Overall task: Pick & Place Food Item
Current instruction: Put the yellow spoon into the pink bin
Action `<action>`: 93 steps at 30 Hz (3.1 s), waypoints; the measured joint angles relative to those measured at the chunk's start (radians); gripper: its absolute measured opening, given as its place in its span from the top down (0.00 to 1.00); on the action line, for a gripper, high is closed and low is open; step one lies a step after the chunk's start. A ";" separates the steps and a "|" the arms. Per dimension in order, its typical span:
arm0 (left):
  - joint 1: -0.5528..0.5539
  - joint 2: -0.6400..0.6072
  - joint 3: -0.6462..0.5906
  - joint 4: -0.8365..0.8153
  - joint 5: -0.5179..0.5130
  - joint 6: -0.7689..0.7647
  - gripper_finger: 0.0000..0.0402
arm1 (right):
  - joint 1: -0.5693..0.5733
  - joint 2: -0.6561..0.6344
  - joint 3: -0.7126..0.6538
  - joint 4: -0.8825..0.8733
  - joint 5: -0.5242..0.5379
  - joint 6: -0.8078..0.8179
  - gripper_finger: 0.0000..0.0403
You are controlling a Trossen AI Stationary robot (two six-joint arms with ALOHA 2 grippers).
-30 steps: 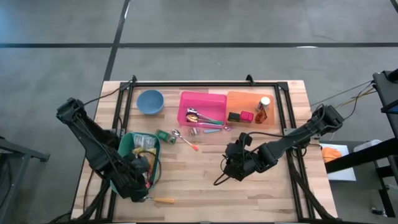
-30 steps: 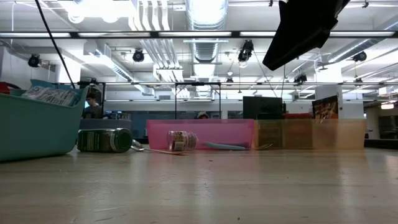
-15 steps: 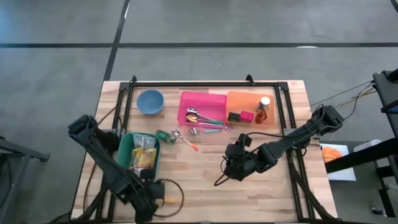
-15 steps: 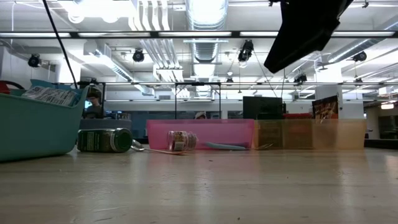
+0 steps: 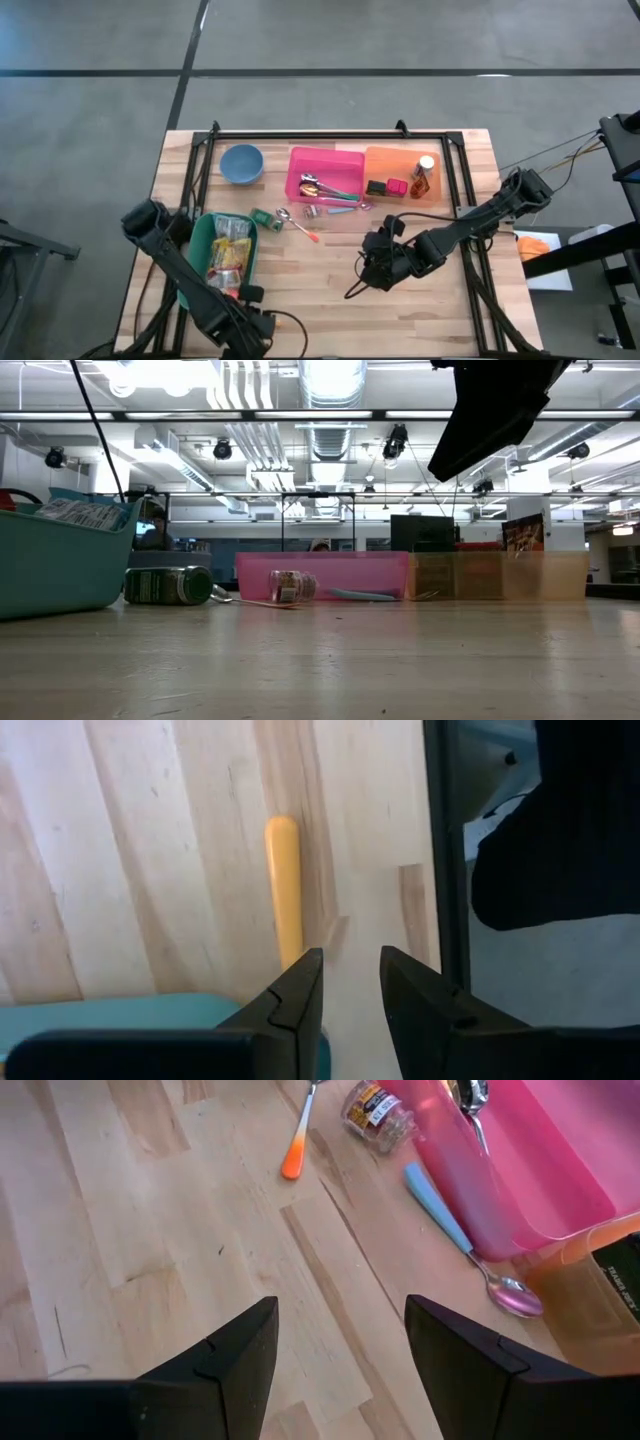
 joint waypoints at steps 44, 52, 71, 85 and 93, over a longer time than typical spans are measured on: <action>0.034 0.211 -0.003 0.030 -0.028 0.071 0.27 | 0.000 0.000 0.000 -0.002 -0.005 -0.003 0.46; 0.066 0.215 -0.070 0.132 0.004 0.109 0.27 | 0.000 0.000 0.000 -0.003 -0.005 -0.003 0.46; 0.072 0.209 -0.129 0.172 0.021 0.112 0.74 | 0.000 0.000 0.000 -0.003 -0.005 -0.011 0.46; 0.095 0.211 -0.108 0.154 0.110 0.100 0.92 | 0.000 0.000 0.000 0.000 -0.008 -0.011 0.46; 0.103 0.201 -0.044 0.182 0.102 0.088 0.92 | 0.000 0.000 0.000 0.000 -0.008 0.004 0.46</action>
